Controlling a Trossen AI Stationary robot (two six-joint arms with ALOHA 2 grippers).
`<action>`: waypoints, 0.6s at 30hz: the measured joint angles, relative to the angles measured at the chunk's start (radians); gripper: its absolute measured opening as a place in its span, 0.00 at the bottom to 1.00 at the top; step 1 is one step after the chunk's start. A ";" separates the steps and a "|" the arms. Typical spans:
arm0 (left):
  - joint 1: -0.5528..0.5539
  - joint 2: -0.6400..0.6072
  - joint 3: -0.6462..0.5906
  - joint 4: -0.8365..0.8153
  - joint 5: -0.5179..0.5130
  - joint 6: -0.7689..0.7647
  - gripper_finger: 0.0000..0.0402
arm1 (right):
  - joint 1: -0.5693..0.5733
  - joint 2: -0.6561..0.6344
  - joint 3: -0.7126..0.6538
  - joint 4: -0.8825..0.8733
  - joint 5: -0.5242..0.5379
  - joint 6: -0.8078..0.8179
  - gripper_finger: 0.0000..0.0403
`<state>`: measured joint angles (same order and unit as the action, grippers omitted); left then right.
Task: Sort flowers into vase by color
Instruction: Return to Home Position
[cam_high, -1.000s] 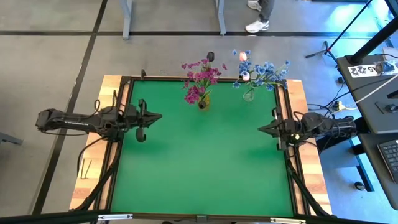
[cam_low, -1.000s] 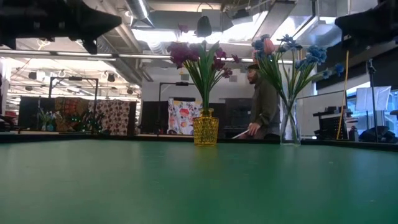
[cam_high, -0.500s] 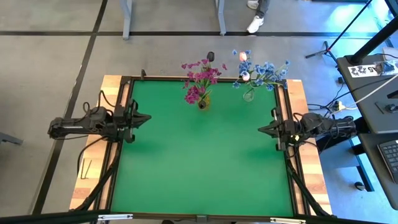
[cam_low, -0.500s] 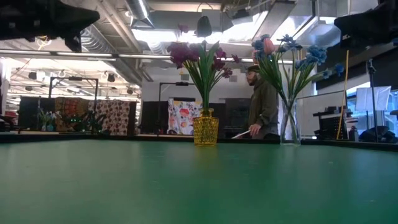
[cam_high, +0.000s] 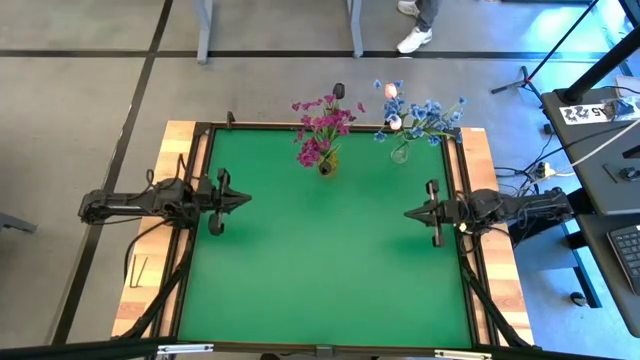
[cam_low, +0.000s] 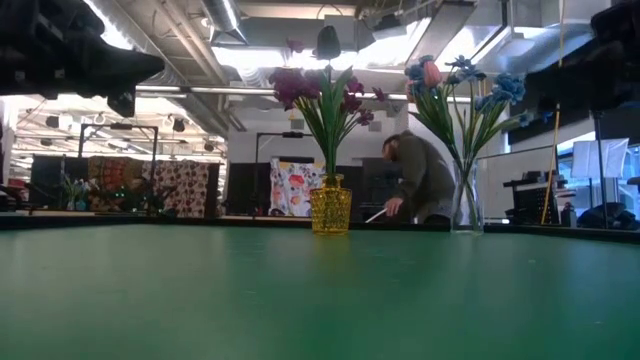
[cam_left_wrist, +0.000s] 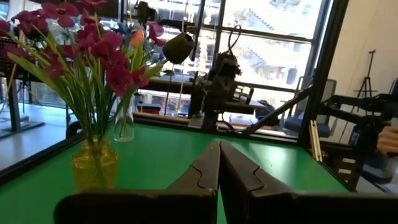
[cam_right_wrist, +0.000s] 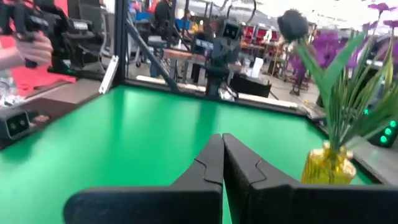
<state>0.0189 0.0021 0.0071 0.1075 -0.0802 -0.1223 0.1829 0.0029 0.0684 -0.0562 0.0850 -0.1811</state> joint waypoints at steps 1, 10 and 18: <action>0.000 0.000 0.000 0.001 0.000 0.000 0.00 | 0.000 0.000 -0.014 0.006 0.007 0.001 0.00; 0.000 0.000 0.000 -0.010 0.021 -0.002 0.00 | 0.000 0.000 -0.054 0.074 0.002 0.016 0.00; 0.000 0.000 0.001 -0.069 0.016 -0.055 0.00 | 0.000 0.002 -0.055 0.075 0.010 0.009 0.00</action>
<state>0.0193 0.0025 0.0078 0.0382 -0.0644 -0.1776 0.1825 0.0044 0.0133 0.0192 0.0955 -0.1725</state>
